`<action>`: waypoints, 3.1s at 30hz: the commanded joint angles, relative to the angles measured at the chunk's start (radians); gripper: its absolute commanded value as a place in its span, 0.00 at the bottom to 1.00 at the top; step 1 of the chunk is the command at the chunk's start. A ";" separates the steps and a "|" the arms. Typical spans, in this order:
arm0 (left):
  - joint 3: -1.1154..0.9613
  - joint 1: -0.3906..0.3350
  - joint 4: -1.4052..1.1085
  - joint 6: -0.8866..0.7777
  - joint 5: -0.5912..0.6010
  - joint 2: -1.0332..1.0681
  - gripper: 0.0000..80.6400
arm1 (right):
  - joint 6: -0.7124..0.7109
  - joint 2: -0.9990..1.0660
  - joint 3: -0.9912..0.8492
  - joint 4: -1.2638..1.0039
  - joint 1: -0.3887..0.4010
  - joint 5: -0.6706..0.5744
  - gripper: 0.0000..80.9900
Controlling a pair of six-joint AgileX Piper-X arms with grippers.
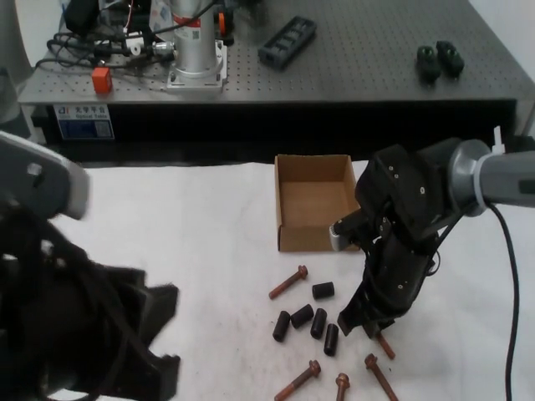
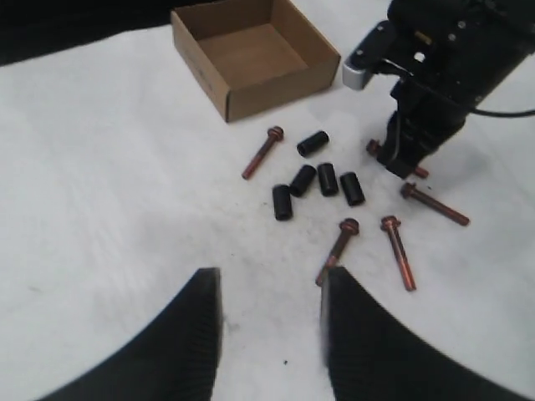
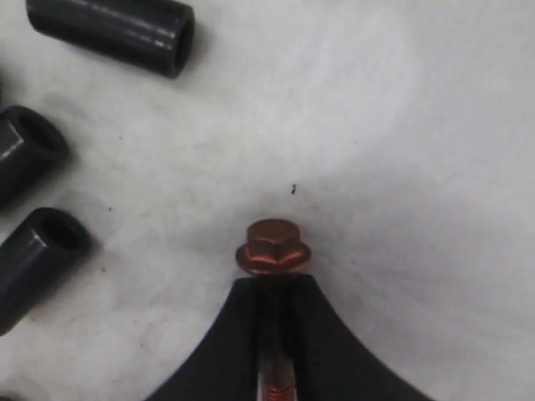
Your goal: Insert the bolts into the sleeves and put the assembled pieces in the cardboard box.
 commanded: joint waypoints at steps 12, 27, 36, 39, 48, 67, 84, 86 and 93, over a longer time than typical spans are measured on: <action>-0.218 0.006 0.029 0.093 0.119 0.562 0.35 | 0.120 -0.207 0.002 0.061 -0.051 -0.113 0.00; -0.696 0.063 0.253 0.260 0.150 1.182 0.35 | 0.231 -0.786 0.168 0.073 -0.066 -0.138 0.00; -0.815 0.063 0.281 0.267 0.196 1.338 0.35 | 0.244 -0.822 0.178 0.110 -0.066 -0.138 0.00; -0.817 0.063 0.267 0.267 0.204 1.363 0.35 | 0.244 -0.822 0.178 0.110 -0.066 -0.138 0.00; -0.817 0.063 0.218 0.264 0.206 1.423 0.35 | 0.244 -0.822 0.178 0.110 -0.066 -0.138 0.00; -0.808 0.072 0.313 0.252 0.319 1.183 0.01 | 0.358 -0.844 0.177 -0.047 -0.064 -0.320 0.00; -0.075 0.082 -0.602 0.023 0.859 0.370 0.01 | 0.743 -0.985 0.214 -0.585 0.126 -0.484 0.00; -0.075 0.082 -0.604 -0.010 0.886 0.370 0.01 | 0.760 -0.985 0.240 -0.624 0.159 -0.448 0.00; -0.075 0.082 -0.607 -0.012 0.902 0.370 0.01 | 0.760 -0.982 0.301 -0.687 0.218 -0.413 0.00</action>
